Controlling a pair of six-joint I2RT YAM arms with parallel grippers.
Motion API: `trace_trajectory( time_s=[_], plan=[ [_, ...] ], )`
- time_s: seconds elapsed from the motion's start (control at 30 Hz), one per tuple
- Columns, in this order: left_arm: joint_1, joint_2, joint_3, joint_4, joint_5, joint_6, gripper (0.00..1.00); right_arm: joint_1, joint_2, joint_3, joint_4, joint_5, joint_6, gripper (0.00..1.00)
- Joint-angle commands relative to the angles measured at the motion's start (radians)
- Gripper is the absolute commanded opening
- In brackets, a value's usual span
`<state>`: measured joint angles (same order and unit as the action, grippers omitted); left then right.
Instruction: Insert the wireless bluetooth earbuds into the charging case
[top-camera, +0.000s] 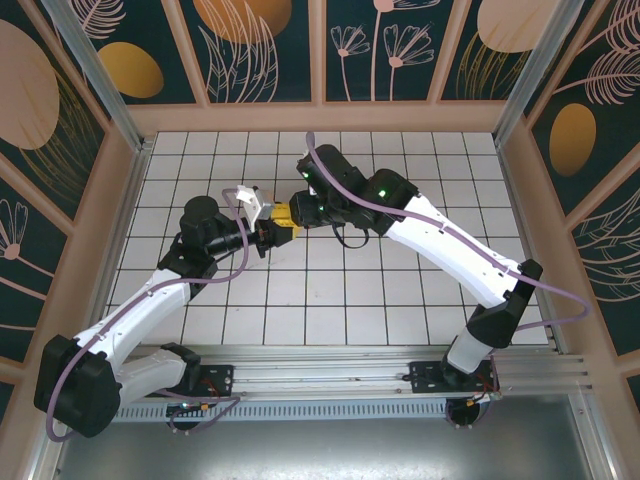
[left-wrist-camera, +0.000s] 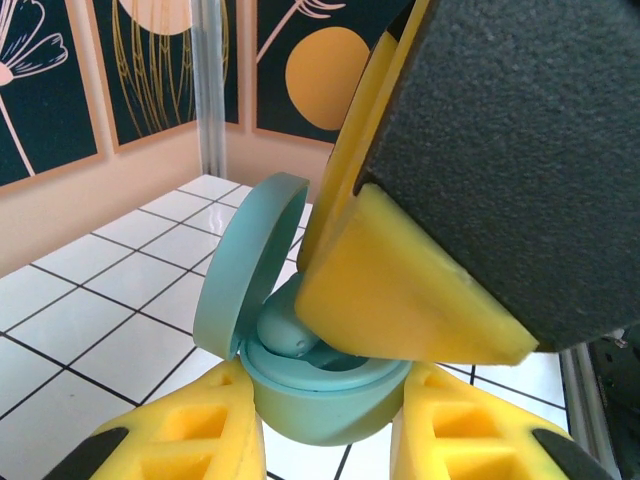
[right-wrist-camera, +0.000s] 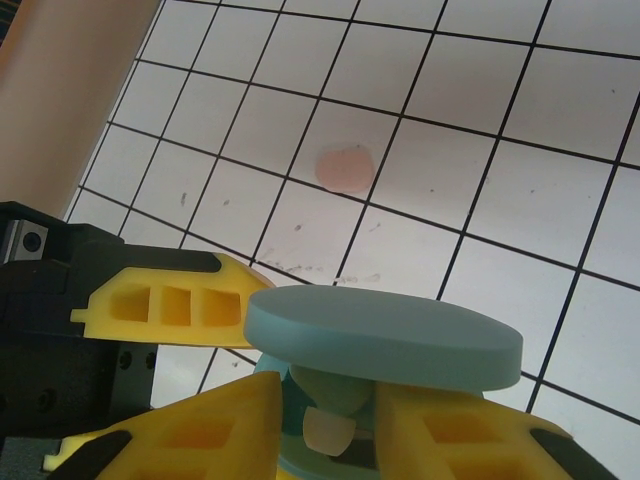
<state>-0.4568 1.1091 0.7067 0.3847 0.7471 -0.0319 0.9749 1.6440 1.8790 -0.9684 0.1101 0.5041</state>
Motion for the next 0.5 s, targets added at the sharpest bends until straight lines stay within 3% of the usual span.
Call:
trace_trajectory(
  time_s=[0.0, 0.47],
  plan=[
    [-0.003, -0.017, 0.004, 0.052, 0.04, -0.008, 0.0, -0.019, 0.017, 0.028, 0.016, 0.013, -0.006, 0.31],
    [-0.003, -0.015, 0.003, 0.051, 0.035, -0.007, 0.0, -0.015, -0.012, 0.03, 0.037, -0.036, 0.011, 0.34]
  ],
)
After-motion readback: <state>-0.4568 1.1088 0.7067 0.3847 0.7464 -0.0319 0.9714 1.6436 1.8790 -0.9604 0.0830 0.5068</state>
